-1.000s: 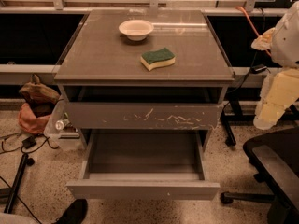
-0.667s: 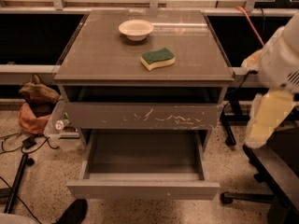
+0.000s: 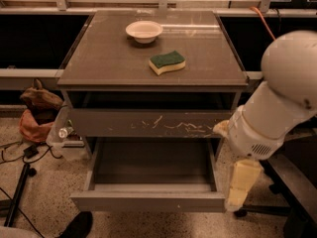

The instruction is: Close middle drawer

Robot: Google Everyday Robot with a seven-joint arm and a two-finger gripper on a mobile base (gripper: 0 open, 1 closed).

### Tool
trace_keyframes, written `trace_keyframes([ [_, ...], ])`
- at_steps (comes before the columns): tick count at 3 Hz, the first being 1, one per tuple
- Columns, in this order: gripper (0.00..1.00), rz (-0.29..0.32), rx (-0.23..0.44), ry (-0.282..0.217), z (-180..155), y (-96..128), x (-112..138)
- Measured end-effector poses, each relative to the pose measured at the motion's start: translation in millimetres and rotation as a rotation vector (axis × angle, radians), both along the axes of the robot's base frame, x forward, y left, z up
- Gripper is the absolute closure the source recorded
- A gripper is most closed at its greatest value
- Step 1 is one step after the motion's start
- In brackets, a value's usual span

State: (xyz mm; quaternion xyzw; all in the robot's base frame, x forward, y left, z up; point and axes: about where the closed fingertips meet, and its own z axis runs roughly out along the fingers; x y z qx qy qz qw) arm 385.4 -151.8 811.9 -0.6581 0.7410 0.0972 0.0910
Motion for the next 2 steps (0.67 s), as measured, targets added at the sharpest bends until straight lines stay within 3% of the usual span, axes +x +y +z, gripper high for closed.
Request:
trace_keyframes([
  [1,0.00,0.092,0.062,0.088,-64.6,24.5,-8.1],
  [2,0.00,0.092,0.062,0.088,-64.4,24.5,-8.1],
])
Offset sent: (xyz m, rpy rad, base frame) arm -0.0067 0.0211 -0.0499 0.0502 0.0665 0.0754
